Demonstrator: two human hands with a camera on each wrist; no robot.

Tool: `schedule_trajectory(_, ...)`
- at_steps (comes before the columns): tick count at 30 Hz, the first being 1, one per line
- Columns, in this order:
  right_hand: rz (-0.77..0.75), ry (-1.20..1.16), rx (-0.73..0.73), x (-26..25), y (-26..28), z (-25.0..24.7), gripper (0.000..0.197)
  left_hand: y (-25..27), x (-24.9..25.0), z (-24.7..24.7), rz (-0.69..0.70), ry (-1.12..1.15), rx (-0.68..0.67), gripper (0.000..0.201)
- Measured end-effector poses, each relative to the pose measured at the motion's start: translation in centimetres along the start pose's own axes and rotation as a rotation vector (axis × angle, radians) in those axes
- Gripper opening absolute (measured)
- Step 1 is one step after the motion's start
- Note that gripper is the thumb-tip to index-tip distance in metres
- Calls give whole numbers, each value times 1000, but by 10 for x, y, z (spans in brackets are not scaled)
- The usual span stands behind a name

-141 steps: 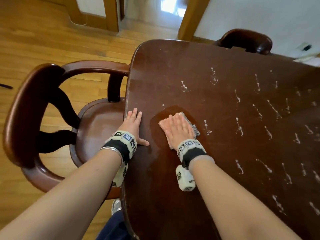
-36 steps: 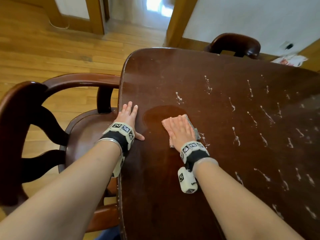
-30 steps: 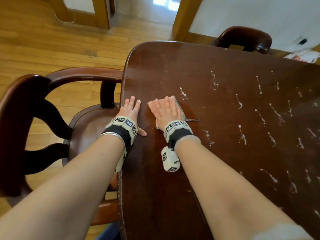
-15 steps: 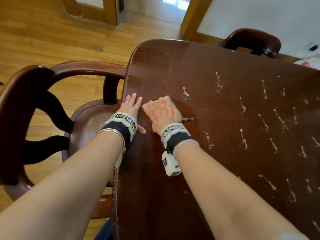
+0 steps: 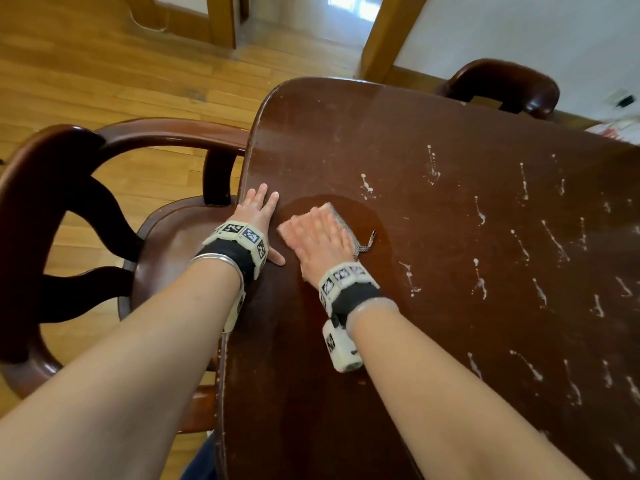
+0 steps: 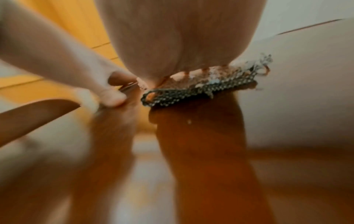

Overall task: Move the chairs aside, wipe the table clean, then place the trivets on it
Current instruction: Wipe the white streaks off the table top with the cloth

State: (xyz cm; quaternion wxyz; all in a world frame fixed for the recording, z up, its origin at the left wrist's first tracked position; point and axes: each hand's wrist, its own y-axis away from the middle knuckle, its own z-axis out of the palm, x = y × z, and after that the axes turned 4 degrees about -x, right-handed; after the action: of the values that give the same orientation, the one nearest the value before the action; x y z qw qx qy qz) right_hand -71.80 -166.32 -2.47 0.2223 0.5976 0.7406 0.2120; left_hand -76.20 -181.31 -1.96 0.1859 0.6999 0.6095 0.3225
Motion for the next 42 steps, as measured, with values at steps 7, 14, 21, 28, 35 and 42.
schedule_trajectory(7,125,49,-87,71,24,-1,70,-1,8,-4,-62,-13,-16,136)
schedule_trajectory(14,-38,-27,8,38,3,0,67,-16,36,-6,-155,3,14,137)
schedule_trajectory(21,248,-169,15,96,-3,-13,69,-35,34,-29,-86,-7,7,129)
schedule_trajectory(28,126,-120,78,109,-18,4,66,-66,38,-49,-101,54,73,127)
schedule_trajectory(35,321,-276,97,134,-85,-54,70,-88,31,-63,-105,-2,50,137)
schedule_trajectory(42,40,-78,67,92,-83,-54,60,-91,28,-64,-95,-12,47,139)
